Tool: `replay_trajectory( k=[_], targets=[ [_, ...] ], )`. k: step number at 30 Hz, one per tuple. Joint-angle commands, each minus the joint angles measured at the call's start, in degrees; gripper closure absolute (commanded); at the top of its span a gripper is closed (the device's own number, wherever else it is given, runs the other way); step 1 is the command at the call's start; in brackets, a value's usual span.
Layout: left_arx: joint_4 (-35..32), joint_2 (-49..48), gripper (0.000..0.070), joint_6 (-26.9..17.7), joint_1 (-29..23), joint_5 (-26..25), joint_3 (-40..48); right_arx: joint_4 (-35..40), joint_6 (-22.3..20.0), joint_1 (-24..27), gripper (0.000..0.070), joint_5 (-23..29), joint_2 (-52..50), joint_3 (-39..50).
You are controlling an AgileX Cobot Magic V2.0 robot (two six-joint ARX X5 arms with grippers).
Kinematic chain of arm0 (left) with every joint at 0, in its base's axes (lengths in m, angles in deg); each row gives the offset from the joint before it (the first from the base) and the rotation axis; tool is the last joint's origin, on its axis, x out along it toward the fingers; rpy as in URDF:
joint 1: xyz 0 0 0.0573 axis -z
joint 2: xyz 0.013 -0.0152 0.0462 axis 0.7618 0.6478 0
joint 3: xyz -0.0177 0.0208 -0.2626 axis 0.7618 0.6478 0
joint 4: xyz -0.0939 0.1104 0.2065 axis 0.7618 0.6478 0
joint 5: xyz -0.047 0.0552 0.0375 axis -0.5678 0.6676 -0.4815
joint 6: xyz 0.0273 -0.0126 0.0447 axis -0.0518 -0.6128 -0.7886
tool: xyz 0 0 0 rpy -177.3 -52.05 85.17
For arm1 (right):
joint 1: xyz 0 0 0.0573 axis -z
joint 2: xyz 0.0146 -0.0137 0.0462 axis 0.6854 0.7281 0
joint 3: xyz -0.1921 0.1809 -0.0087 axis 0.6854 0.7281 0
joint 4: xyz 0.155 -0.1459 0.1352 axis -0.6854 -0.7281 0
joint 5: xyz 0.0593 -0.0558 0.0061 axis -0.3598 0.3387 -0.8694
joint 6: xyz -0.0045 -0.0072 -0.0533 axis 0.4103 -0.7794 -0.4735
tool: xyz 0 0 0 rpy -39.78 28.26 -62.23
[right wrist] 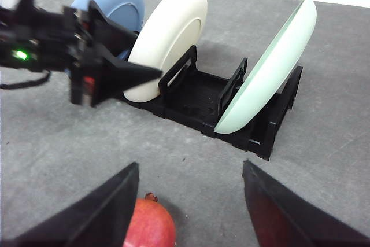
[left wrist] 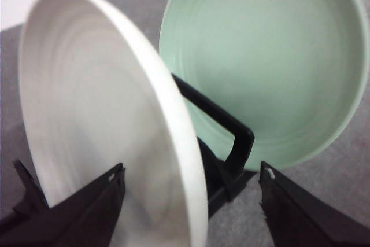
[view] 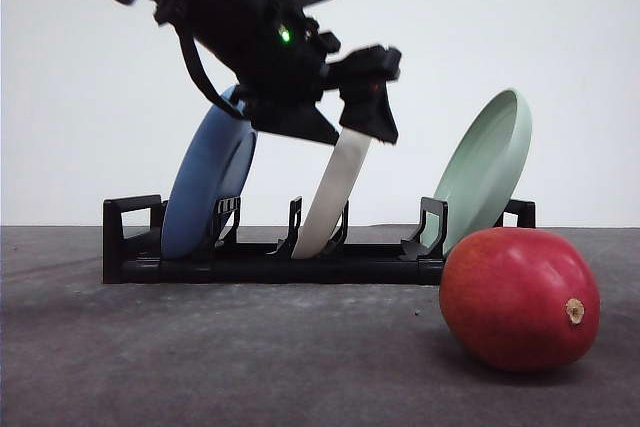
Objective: Place pomegranate in white plate
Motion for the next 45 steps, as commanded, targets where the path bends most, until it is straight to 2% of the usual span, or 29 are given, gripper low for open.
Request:
replay_trajectory(
  k=[1,3,5,13,17,32,39,45],
  targets=[
    [-0.4,1.1,0.0273,0.3,0.6,0.2,-1.5,0.6,-0.9,-0.2,0.0341,-0.1,0.1,-0.9],
    [0.1,1.2,0.0277,0.3,0.6,0.2,-1.5,0.6,-1.2,-0.2,0.0341,0.3,0.1,-0.9],
    [0.6,1.2,0.0315,0.3,0.6,0.2,-1.5,0.6,-1.2,-0.2,0.0341,0.4,0.1,-0.9],
    [1.1,1.2,0.0594,0.4,0.6,0.2,-1.5,1.0,-1.2,-0.2,0.0341,0.4,0.1,-0.9],
    [0.7,1.2,0.0683,2.8,0.6,0.2,-1.5,1.5,-1.2,-0.2,0.0341,0.4,0.1,-0.9],
    [0.9,0.7,0.0687,13.7,0.6,0.2,-3.0,1.9,-1.1,-0.2,0.0341,0.4,0.1,-0.9],
    [2.1,-0.3,0.0687,15.3,0.6,0.2,-4.3,1.8,-1.0,-0.2,0.0341,0.4,0.1,-0.9],
    [5.8,-1.7,0.0687,15.3,0.7,0.1,-6.9,1.9,-1.0,-0.2,0.0341,0.4,0.1,-0.9]
  ],
)
